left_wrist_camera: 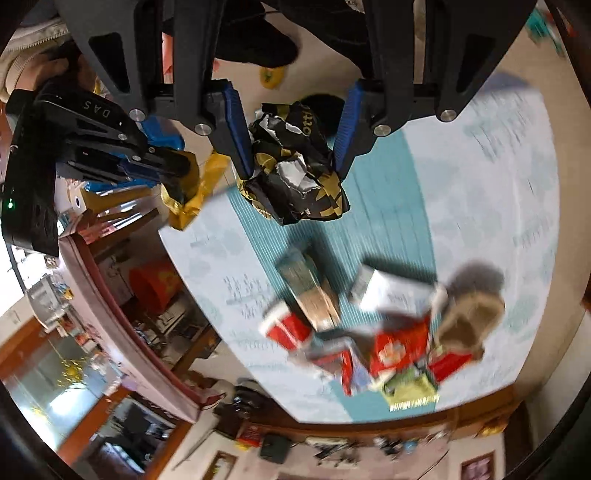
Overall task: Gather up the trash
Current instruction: 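Carry both items down over the black bin and open both grippers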
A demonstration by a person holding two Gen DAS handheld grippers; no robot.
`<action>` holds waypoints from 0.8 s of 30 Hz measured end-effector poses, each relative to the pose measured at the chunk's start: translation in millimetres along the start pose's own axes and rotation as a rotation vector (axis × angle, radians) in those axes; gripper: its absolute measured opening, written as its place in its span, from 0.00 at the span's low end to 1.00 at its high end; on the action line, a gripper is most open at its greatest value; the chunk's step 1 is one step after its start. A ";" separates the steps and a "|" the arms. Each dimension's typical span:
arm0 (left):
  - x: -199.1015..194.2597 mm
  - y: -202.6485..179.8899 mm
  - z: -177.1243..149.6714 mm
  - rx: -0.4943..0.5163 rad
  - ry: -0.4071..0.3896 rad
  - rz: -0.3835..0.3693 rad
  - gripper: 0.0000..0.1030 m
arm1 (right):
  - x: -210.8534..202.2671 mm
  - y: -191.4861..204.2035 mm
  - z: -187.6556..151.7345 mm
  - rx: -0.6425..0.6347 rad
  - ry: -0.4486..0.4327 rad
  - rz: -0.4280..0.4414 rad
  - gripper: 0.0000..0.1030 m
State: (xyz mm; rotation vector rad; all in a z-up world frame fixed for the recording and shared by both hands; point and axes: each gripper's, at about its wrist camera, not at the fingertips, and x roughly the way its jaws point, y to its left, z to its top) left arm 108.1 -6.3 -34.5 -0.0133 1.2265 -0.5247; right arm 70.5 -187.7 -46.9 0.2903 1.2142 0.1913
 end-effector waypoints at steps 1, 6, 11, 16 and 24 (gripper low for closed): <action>6.8 -9.1 -11.3 -0.016 0.012 0.017 0.41 | 0.6 -6.9 -6.7 -0.027 0.016 0.015 0.18; 31.0 -33.8 -52.0 -0.067 0.068 0.092 0.41 | 15.6 -33.5 -35.4 -0.082 0.094 0.072 0.18; 68.2 -36.7 -85.9 -0.086 0.153 0.155 0.41 | 46.0 -51.6 -65.1 -0.049 0.152 0.107 0.18; 120.2 -22.0 -118.2 -0.058 0.204 0.159 0.41 | 95.2 -65.0 -91.2 -0.002 0.180 0.105 0.18; 237.6 23.3 -161.1 -0.003 0.239 0.193 0.41 | 226.7 -95.2 -147.3 0.118 0.251 0.060 0.18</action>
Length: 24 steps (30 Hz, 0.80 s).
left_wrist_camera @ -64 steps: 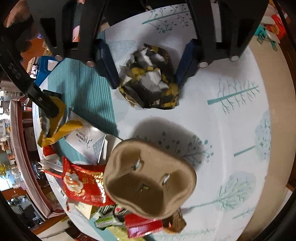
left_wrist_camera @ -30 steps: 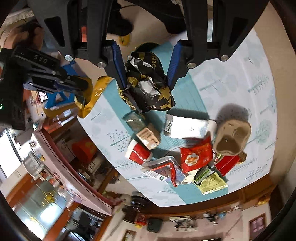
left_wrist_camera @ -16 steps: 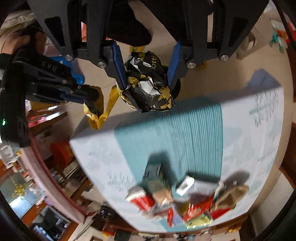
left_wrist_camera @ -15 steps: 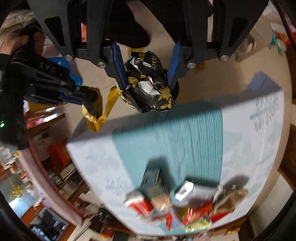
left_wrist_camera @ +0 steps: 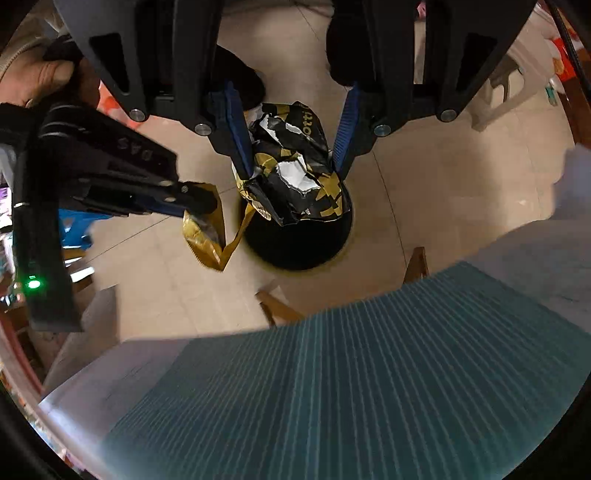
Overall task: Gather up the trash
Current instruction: 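Carry both items down over the black bin and open both grippers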
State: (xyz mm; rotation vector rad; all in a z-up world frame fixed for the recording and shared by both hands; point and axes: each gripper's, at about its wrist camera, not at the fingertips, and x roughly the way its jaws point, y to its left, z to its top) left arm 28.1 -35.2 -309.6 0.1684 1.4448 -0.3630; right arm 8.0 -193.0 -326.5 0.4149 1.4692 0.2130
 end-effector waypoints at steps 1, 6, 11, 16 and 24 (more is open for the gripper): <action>13.0 2.0 0.1 0.005 -0.001 -0.001 0.41 | 20.8 -5.2 -1.6 0.011 0.010 -0.016 0.18; 77.3 12.1 5.4 0.004 -0.020 0.015 0.43 | 96.1 -33.7 -3.5 0.075 0.029 -0.053 0.21; 119.4 18.9 5.3 0.014 -0.068 0.025 0.60 | 149.9 -56.4 0.2 0.092 0.032 -0.085 0.30; 136.4 25.2 1.2 0.065 -0.108 0.088 0.72 | 169.9 -65.1 8.0 0.100 -0.002 -0.102 0.60; 142.1 39.9 0.7 0.035 -0.116 0.120 0.93 | 181.4 -73.5 5.9 0.155 -0.049 -0.113 0.78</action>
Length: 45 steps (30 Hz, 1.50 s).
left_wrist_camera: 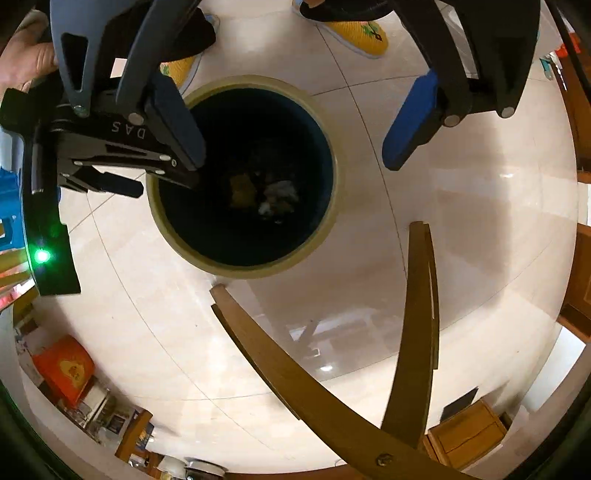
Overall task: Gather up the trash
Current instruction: 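Carry both items down over the black bin and open both grippers, then raise both tools back above the table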
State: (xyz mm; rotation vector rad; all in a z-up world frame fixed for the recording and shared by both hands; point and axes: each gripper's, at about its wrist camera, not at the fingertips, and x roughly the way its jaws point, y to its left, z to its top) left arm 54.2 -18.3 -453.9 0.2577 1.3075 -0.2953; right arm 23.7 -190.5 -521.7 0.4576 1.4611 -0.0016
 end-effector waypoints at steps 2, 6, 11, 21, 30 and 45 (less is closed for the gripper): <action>-4.3 0.7 -0.4 0.002 -0.009 0.003 0.93 | 0.9 0.7 -1.7 -0.001 0.000 -0.006 0.78; -26.0 1.6 -0.1 -0.009 -0.029 -0.002 0.93 | -8.1 4.7 -2.6 0.007 -0.015 -0.021 0.78; -74.2 8.5 -0.1 -0.024 -0.041 -0.002 0.93 | -47.7 12.3 -7.5 0.022 -0.045 -0.024 0.78; -205.3 22.1 19.0 -0.047 -0.092 -0.023 0.93 | -169.3 40.4 -11.3 -0.025 -0.088 -0.018 0.78; -346.6 21.7 51.8 -0.055 -0.183 -0.048 0.93 | -318.9 84.5 -7.9 -0.117 -0.196 0.033 0.78; -462.0 28.2 92.8 -0.277 -0.288 -0.001 0.90 | -489.4 127.5 43.1 -0.364 -0.424 0.145 0.78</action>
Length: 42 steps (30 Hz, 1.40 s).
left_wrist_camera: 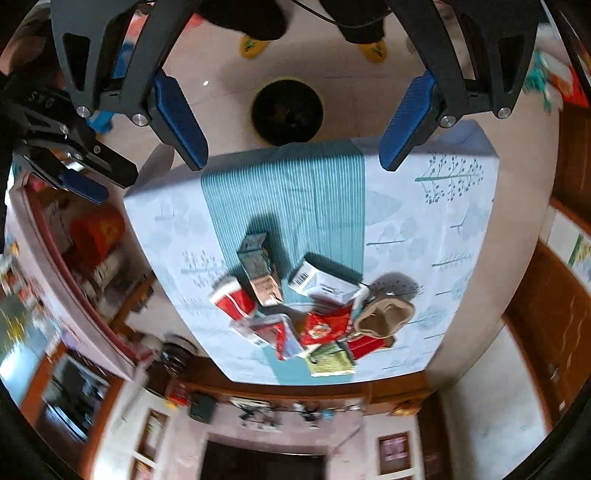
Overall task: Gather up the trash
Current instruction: 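Raise both tools back above the table, then grasp the silver EARPLUGS box with the left gripper while the right grasps the milk carton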
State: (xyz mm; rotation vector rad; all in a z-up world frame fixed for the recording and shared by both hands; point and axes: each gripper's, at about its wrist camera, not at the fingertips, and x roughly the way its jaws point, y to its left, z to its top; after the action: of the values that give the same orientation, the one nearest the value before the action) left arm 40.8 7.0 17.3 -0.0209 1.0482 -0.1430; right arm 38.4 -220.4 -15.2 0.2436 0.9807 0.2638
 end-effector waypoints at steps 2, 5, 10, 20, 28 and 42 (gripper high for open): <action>1.2 2.3 2.0 -0.033 0.000 0.022 0.79 | -5.2 4.0 11.7 -0.057 -0.005 0.005 0.78; 6.9 7.8 3.6 -0.066 0.015 0.069 0.71 | 0.7 10.7 29.8 -0.106 -0.003 0.016 0.78; 17.3 30.3 16.9 -0.116 -0.001 0.110 0.70 | 29.8 19.6 50.2 -0.143 0.024 0.017 0.78; 96.5 90.0 83.9 -0.131 0.106 -0.014 0.70 | 133.3 32.8 91.1 -0.083 0.151 -0.124 0.77; 173.1 93.8 122.5 -0.069 0.226 -0.060 0.70 | 222.0 24.0 100.3 -0.014 0.308 -0.233 0.57; 248.8 95.3 159.7 -0.263 0.370 -0.084 0.70 | 211.6 3.5 129.0 0.065 0.275 -0.210 0.37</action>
State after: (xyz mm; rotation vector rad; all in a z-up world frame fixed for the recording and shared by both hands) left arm 311.2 61.5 -125.5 -0.2858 1.4311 -0.0854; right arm 258.6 -158.6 -110.7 0.1640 1.2787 0.0731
